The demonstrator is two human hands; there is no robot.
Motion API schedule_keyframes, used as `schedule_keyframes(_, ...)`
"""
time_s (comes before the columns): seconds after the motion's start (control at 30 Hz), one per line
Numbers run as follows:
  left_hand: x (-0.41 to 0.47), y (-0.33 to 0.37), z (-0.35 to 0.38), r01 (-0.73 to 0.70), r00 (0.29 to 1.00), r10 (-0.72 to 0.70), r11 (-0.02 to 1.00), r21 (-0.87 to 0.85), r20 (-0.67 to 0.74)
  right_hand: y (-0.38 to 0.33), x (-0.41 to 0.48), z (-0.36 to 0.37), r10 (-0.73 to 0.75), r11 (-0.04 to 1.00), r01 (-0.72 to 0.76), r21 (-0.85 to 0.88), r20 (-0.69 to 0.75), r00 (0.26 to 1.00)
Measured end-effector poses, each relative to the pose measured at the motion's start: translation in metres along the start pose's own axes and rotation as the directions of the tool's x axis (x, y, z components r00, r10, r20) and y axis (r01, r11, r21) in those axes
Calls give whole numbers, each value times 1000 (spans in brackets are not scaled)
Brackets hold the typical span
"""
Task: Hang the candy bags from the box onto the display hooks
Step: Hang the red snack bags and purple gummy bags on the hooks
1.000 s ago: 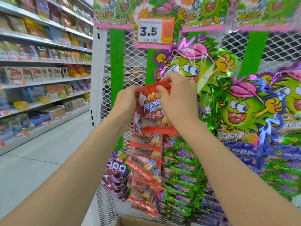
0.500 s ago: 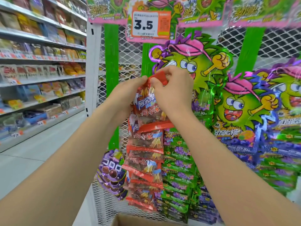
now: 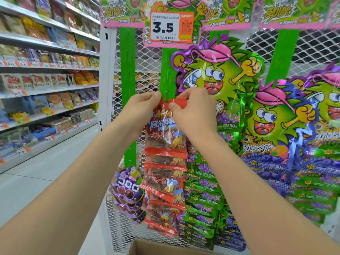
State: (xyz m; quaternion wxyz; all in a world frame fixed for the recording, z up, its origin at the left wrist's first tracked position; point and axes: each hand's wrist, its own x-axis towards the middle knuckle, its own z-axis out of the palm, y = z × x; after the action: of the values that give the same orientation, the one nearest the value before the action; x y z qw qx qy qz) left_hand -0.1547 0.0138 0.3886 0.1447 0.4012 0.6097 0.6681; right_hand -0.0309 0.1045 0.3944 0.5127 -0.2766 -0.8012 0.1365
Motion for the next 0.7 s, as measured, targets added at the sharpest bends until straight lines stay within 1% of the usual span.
schedule_keyframes(0.07, -6, -6, -2, -126, 990, 134, 975, 185, -33, 0, -9, -4, -70, 994, 70, -79, 4, 998)
schedule_keyframes(0.1, -8, -11, -3, -183, 975, 213, 931, 317, -62, 0, -16, -8, -103, 986, 102, -130, 2, 995)
schedule_keyframes(0.13, -11, -16, -3, -227, 953, 294, 856, 465, -75, 0, -25, -12, -146, 973, 141, -183, -12, 989)
schedule_keyframes(0.17, -16, -23, -3, -254, 929, 363, 759, 599, -66, 2, -36, -18, -212, 955, 197, -222, -42, 976)
schedule_keyframes(0.2, -22, -31, -4, -276, 902, 427, 673, 686, -55, 5, -49, -23, -288, 937, 265, -229, -71, 955)
schedule_keyframes(0.23, -29, -40, -4, -290, 876, 479, 611, 736, -52, 10, -64, -28, -347, 923, 326, -203, -77, 935)
schedule_keyframes(0.27, -38, -51, -3, -314, 843, 536, 566, 763, -51, 17, -80, -30, -376, 920, 367, -140, -46, 926)
schedule_keyframes(0.3, -50, -61, -1, -346, 804, 594, 519, 781, -38, 25, -97, -29, -366, 928, 368, -54, 38, 930)
schedule_keyframes(0.33, -63, -72, 1, -388, 766, 642, 474, 790, -8, 36, -113, -27, -319, 947, 321, 13, 165, 933)
schedule_keyframes(0.37, -76, -85, 3, -444, 740, 671, 432, 785, 48, 50, -127, -22, -236, 970, 240, 30, 335, 912)
schedule_keyframes(0.4, -90, -99, 5, -511, 725, 676, 399, 761, 133, 65, -140, -16, -140, 986, 165, -2, 516, 845)
schedule_keyframes(0.43, -103, -116, 6, -578, 727, 643, 382, 721, 242, 83, -152, -10, -42, 992, 112, -59, 682, 730)
schedule_keyframes(0.47, -117, -135, 7, -631, 732, 583, 382, 676, 354, 104, -165, -2, 55, 990, 76, -122, 813, 580)
schedule_keyframes(0.5, -130, -155, 9, -656, 744, 491, 405, 637, 454, 125, -178, 7, 138, 982, 62, -179, 900, 415)
schedule_keyframes(0.53, -143, -176, 11, -657, 754, 375, 436, 615, 539, 145, -193, 17, 196, 974, 61, -218, 947, 254)
schedule_keyframes(0.57, -153, -197, 14, -642, 754, 235, 466, 609, 614, 165, -210, 28, 227, 971, 53, -235, 966, 121)
schedule_keyframes(0.6, -160, -215, 17, -615, 740, 80, 481, 625, 667, 186, -229, 39, 247, 969, 25, -247, 969, 21)
schedule_keyframes(0.63, -165, -233, 20, -584, 706, -84, 492, 646, 703, 206, -249, 50, 265, 964, -10, -266, 963, -48)
schedule_keyframes(0.67, -169, -249, 24, -562, 654, -233, 487, 668, 720, 224, -269, 61, 294, 952, -56, -299, 952, -86)
schedule_keyframes(0.7, -172, -265, 28, -559, 601, -334, 474, 680, 726, 242, -289, 72, 334, 935, -90, -342, 938, -95)
